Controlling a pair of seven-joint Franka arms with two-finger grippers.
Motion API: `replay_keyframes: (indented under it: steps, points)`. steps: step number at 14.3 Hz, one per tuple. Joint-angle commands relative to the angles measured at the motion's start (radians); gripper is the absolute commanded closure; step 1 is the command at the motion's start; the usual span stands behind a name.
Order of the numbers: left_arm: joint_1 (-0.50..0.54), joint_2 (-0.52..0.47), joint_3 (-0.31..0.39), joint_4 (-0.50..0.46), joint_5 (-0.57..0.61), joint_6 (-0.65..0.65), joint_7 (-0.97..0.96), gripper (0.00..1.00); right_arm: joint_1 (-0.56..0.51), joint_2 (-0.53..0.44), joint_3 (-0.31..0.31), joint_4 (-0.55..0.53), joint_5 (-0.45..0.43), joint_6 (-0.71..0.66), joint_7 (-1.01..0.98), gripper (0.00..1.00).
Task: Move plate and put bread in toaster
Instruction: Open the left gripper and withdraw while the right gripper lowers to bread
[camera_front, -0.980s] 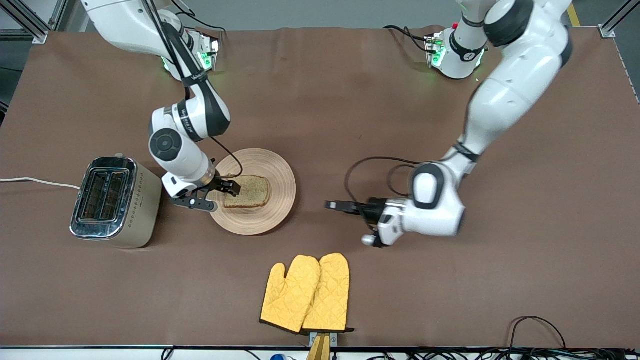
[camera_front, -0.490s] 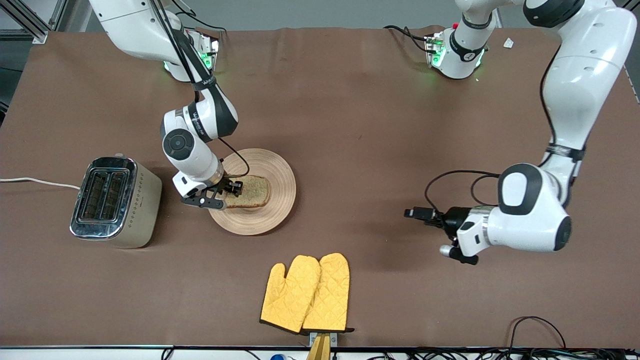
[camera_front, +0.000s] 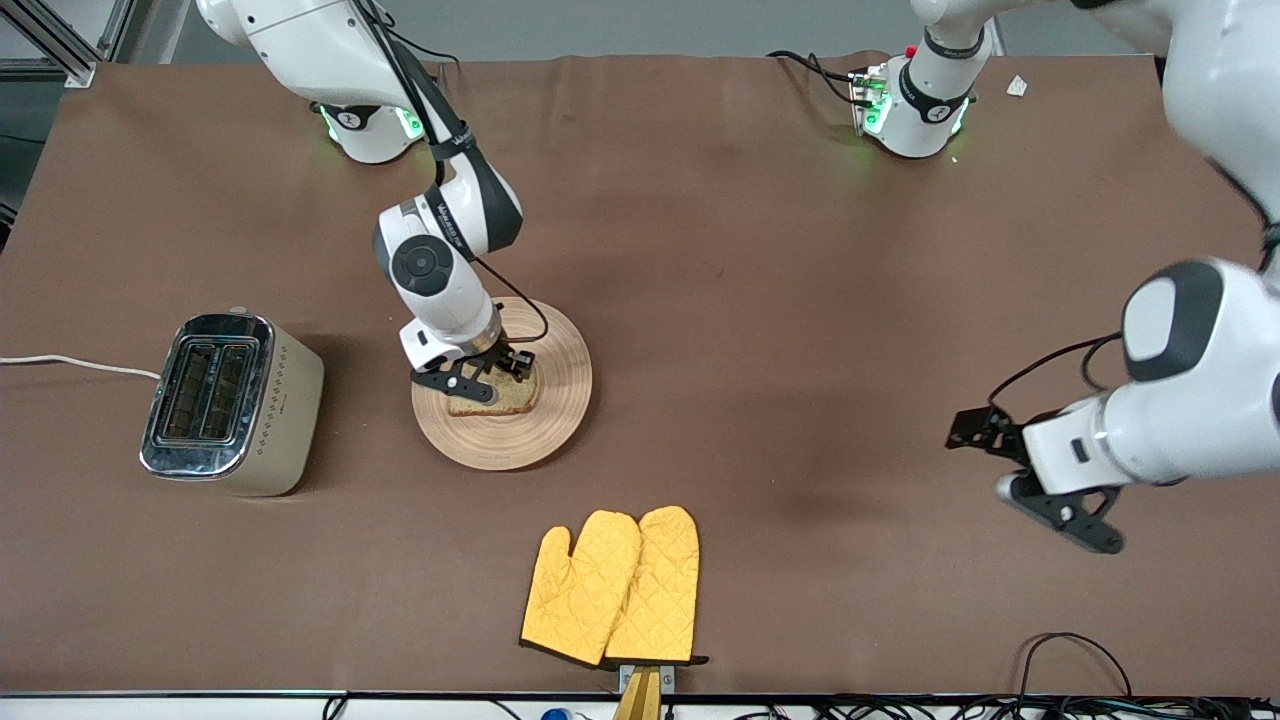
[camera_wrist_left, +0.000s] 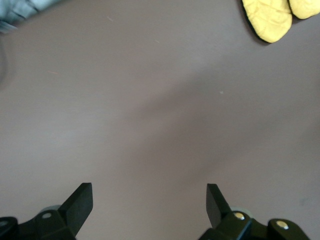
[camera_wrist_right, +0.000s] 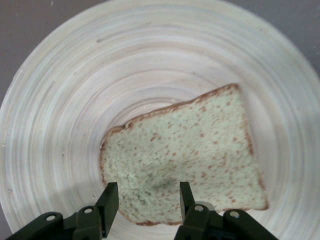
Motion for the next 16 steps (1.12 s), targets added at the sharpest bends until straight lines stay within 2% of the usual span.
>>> replay_keyframes:
  steps: [1,3,5,8,9,12,13,14,16]
  points:
    - [-0.009,-0.126,0.009,-0.029,0.041,-0.081,-0.051,0.00,0.043,0.056,-0.013,0.050,-0.012,0.001,0.062,0.42]
    - [0.011,-0.174,0.018,-0.032,-0.034,-0.127,-0.116,0.00,0.052,0.068,-0.015,0.066,-0.014,-0.002,0.079,0.42]
    - [0.080,-0.259,0.011,-0.084,-0.128,-0.144,-0.224,0.00,0.066,0.082,-0.016,0.072,-0.014,-0.002,0.084,0.43]
    - [0.088,-0.344,0.014,-0.106,-0.131,-0.144,-0.236,0.00,0.081,0.099,-0.021,0.073,-0.018,0.000,0.101,0.44]
    - [0.091,-0.372,0.015,-0.127,-0.131,-0.144,-0.236,0.00,0.084,0.104,-0.022,0.073,-0.031,0.001,0.101,0.49]
    - [0.132,-0.406,0.014,-0.147,-0.137,-0.142,-0.228,0.00,0.084,0.110,-0.021,0.073,-0.077,0.007,0.107,0.76]
    - [0.126,-0.424,0.024,-0.150,-0.137,-0.150,-0.226,0.00,0.084,0.113,-0.022,0.073,-0.080,0.012,0.107,0.82]
    - [0.120,-0.442,0.049,-0.162,-0.137,-0.152,-0.222,0.00,0.083,0.119,-0.022,0.073,-0.080,0.023,0.107,0.87]
    - [0.026,-0.484,0.180,-0.196,-0.165,-0.152,-0.211,0.00,0.081,0.127,-0.022,0.073,-0.080,0.027,0.107,0.95]
